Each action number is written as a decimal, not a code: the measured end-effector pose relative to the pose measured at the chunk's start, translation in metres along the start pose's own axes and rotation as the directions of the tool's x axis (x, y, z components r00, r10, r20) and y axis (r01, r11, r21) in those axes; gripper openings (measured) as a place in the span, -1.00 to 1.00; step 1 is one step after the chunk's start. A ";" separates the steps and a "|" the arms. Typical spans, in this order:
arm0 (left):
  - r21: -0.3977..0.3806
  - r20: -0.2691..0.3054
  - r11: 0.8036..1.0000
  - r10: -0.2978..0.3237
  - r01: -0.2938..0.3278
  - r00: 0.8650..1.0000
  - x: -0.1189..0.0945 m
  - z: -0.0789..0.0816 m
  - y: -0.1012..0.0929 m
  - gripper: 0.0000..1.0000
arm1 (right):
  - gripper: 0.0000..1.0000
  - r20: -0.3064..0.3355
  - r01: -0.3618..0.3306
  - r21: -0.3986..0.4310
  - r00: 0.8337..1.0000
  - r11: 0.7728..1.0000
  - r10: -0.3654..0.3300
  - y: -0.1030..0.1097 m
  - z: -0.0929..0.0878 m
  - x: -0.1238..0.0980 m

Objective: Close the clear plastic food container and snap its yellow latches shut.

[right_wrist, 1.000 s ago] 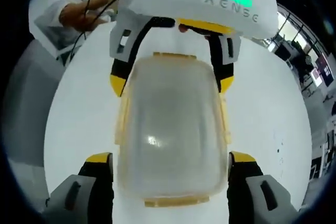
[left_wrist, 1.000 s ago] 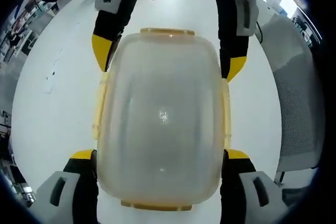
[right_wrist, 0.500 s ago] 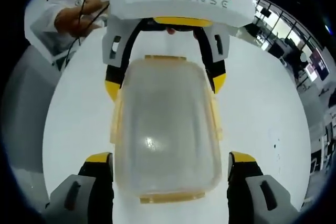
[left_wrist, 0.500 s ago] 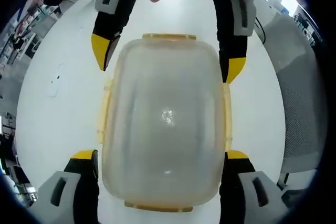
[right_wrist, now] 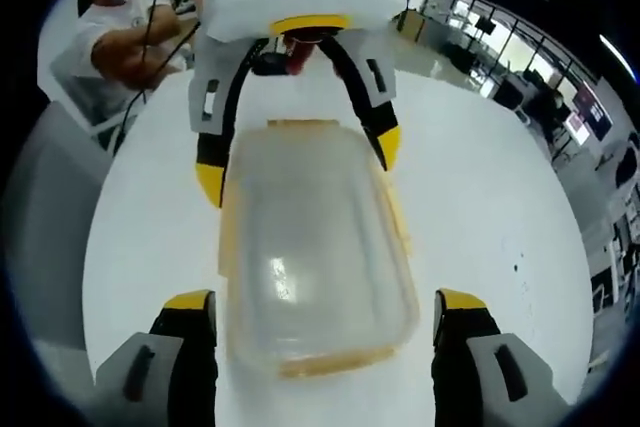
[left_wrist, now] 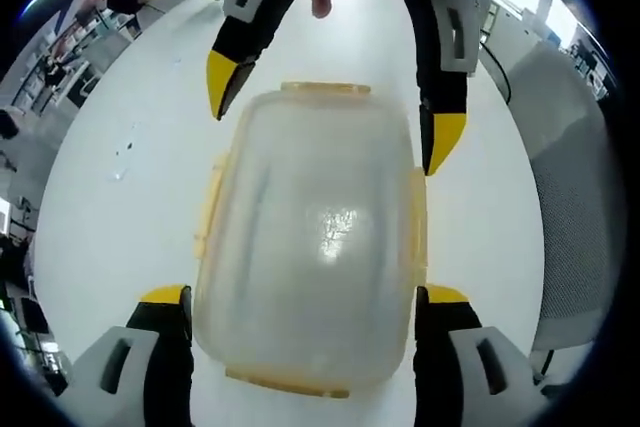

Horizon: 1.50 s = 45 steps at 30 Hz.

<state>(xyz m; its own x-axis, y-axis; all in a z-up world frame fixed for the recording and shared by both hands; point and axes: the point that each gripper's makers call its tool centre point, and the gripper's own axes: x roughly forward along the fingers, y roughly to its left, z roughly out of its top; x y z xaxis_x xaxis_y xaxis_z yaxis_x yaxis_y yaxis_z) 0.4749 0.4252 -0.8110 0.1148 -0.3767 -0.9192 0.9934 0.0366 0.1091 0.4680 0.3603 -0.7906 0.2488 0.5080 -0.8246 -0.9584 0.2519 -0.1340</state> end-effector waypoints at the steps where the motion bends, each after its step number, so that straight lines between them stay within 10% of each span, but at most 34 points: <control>1: -0.005 0.005 1.000 0.002 -0.002 1.000 0.000 0.000 0.000 0.86 | 0.80 0.003 0.004 0.008 1.000 1.000 -0.004 0.000 -0.001 -0.001; 22: -0.201 0.192 0.973 0.149 -0.110 0.970 -0.014 -0.001 0.003 0.90 | 0.80 0.204 0.086 0.243 0.969 0.966 -0.137 0.003 -0.004 -0.017; 45: -0.449 0.356 0.876 0.356 -0.177 0.864 -0.051 -0.008 -0.010 0.82 | 0.75 0.295 0.171 0.436 0.900 0.883 -0.320 0.016 0.005 -0.034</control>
<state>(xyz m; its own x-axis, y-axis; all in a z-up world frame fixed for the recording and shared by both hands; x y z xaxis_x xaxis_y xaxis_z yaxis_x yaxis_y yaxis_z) 0.4592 0.4515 -0.7679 0.4506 -0.6418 -0.6205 0.8534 0.5138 0.0883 0.4450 0.3509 -0.7624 0.5722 0.6195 -0.5375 -0.7430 0.6690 -0.0200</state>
